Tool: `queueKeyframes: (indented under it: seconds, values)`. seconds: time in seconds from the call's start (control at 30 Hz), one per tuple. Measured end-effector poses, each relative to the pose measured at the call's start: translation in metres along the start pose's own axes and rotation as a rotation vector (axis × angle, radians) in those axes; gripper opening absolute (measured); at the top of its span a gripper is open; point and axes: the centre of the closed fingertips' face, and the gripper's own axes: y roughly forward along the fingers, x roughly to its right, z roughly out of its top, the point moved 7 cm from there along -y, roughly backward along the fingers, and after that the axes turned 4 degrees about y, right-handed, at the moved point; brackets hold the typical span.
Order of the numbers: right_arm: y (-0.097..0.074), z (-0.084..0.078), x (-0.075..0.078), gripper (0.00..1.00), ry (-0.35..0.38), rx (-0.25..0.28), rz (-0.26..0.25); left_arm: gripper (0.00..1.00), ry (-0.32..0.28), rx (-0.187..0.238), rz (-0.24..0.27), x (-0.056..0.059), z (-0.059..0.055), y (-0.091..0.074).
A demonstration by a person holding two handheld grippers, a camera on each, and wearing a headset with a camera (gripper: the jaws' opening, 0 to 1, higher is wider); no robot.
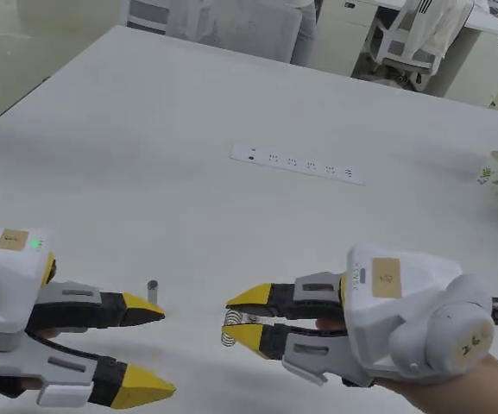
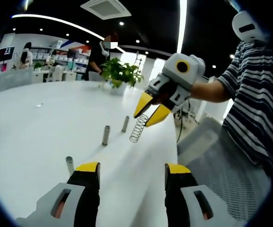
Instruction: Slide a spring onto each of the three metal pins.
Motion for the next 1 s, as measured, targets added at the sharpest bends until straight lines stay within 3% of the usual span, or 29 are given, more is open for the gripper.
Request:
queueKeyframes:
  seconds: [0.2,0.33,0.47,0.57,1.0]
  values:
    - [0.002,-0.001,0.002,0.07,-0.008,-0.006,-0.012,0.63,0.001,-0.004,0.065,-0.008,-0.003,-0.014]
    - [0.006,0.001,0.001,0.07,-0.003,0.004,-0.006,0.73,-0.023,0.024,0.106,-0.013,-0.002,-0.021]
    - [0.01,0.002,0.001,0.07,-0.003,0.004,-0.007,0.91,-0.05,0.037,0.148,-0.016,-0.007,-0.026]
    - [0.013,0.002,0.002,0.07,-0.001,0.006,-0.007,0.97,-0.058,0.037,0.172,-0.017,-0.011,-0.029]
    - [0.041,0.015,0.015,0.07,0.011,0.036,-0.025,0.98,-0.077,0.083,0.233,-0.022,-0.011,-0.044]
